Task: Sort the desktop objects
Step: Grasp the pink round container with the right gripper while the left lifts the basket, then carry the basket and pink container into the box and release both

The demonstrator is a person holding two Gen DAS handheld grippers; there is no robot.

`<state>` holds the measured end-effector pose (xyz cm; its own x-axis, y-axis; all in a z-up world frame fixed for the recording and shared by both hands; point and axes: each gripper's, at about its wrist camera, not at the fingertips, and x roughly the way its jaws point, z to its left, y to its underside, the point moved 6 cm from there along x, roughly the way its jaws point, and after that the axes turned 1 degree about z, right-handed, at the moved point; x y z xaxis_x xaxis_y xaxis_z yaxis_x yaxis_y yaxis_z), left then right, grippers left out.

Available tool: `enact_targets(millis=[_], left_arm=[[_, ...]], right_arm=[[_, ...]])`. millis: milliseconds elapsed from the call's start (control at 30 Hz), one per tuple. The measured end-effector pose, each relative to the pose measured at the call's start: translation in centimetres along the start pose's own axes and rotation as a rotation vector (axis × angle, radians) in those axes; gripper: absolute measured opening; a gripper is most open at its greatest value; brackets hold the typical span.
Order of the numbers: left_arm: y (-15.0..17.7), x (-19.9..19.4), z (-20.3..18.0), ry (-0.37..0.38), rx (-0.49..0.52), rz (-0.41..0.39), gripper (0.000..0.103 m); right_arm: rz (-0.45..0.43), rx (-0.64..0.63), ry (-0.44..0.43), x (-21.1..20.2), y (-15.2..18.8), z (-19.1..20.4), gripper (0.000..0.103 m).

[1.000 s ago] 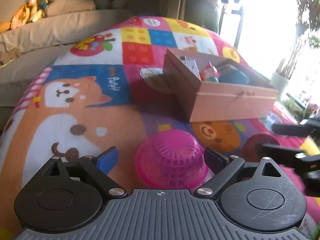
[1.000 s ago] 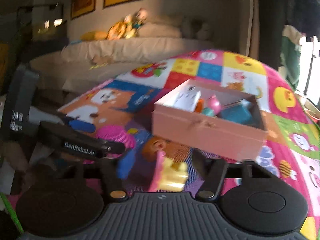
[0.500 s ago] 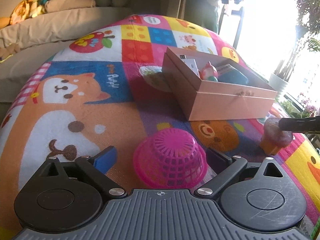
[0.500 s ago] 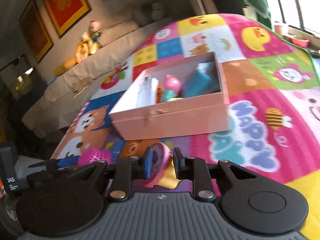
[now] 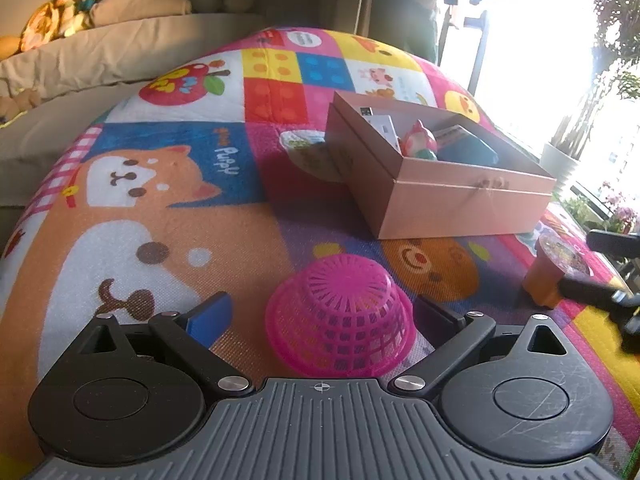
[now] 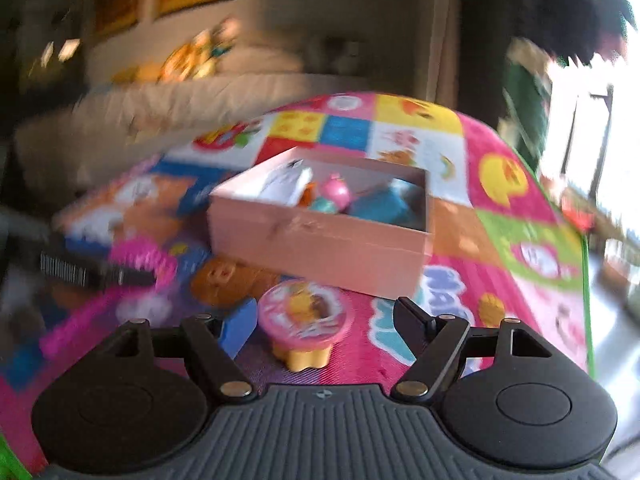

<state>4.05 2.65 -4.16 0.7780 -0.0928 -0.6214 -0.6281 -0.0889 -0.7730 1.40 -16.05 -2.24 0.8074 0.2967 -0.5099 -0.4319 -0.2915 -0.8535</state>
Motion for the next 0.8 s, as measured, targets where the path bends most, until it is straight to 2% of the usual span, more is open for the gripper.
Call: enact_targets(millis=[100, 167, 233, 267, 467, 533, 633, 700, 800], left_arm=[[0.0, -0.2, 0.0, 0.0, 0.004, -0.006, 0.1], [0.1, -0.5, -0.5, 0.02, 0.038, 0.002, 0.1], [0.4, -0.7, -1.2, 0.036, 0.08, 0.019, 0.1], [0.6, -0.7, -1.4, 0.035, 0.092, 0.028, 0.1], [-0.1, 0.3, -1.3, -0.021, 0.073, 0.059, 0.099], [-0.4, 0.7, -1.4, -0.028, 0.082, 0.063, 0.087], [-0.8, 0.4, -1.9, -0.023, 0.12, 0.064, 0.088], [-2.1, -1.1, -2.9, 0.001, 0.159, 0.018, 0.088], [-7.0, -4.5, -4.8, 0.038, 0.233, -0.128, 0.088]], right_arm=[[0.014, -0.085, 0.026, 1.3, 0.1, 1.6, 0.078], [0.035, -0.071, 0.034, 2.2, 0.1, 1.5, 0.078], [0.051, -0.013, 0.022, 2.7, -0.2, 0.8, 0.068], [0.061, 0.008, 0.01, 2.8, -0.3, 0.5, 0.056], [0.073, 0.063, -0.015, 1.9, -0.2, -0.4, 0.056], [0.075, 0.065, -0.034, 1.4, -0.2, -0.3, 0.056], [0.065, 0.058, -0.055, 0.3, -0.6, -0.3, 0.056], [0.034, 0.039, -0.058, -0.9, -1.5, -0.5, 0.056], [-0.065, -0.003, -0.022, -3.4, -4.0, -1.4, 0.056]])
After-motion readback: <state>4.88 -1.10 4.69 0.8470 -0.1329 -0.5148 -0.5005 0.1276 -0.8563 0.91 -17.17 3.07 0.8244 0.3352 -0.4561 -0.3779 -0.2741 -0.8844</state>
